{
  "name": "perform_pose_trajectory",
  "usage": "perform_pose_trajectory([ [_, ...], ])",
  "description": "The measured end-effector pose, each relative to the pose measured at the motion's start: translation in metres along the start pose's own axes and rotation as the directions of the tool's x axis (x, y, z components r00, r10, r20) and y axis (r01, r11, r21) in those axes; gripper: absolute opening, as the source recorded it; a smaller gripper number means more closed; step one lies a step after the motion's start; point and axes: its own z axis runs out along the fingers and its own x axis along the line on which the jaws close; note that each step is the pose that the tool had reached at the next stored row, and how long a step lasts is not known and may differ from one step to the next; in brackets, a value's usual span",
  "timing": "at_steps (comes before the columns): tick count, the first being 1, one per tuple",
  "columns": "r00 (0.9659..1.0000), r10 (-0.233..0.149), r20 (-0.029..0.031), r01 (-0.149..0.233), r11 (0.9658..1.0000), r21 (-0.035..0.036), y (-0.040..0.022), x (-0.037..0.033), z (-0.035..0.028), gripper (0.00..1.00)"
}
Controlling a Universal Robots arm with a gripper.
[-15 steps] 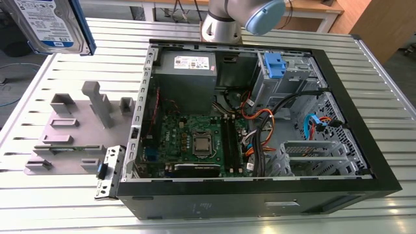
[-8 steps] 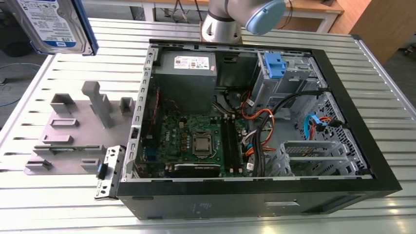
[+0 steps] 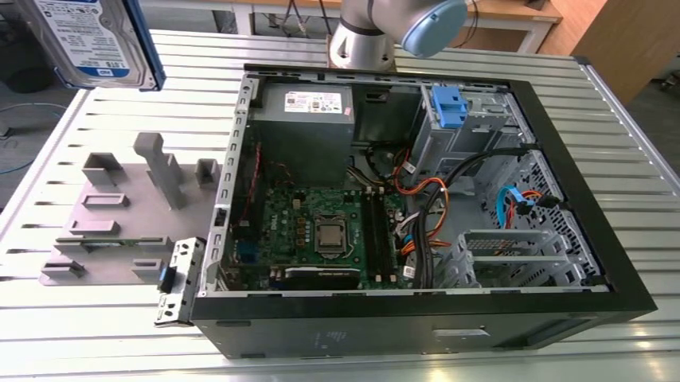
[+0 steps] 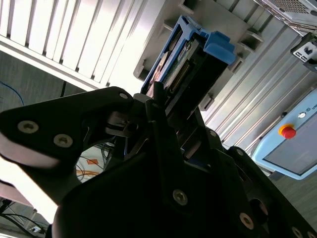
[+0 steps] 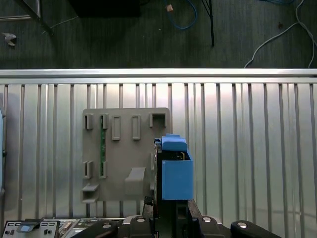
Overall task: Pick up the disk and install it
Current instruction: 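Pick up the disk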
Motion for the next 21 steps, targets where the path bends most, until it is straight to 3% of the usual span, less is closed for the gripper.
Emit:
perform_pose_trajectory([
  [21, 1.0000, 0.000, -0.0001, 0.000, 1.0000, -0.0001, -0.0017, -0.0001, -0.0001, 0.35],
])
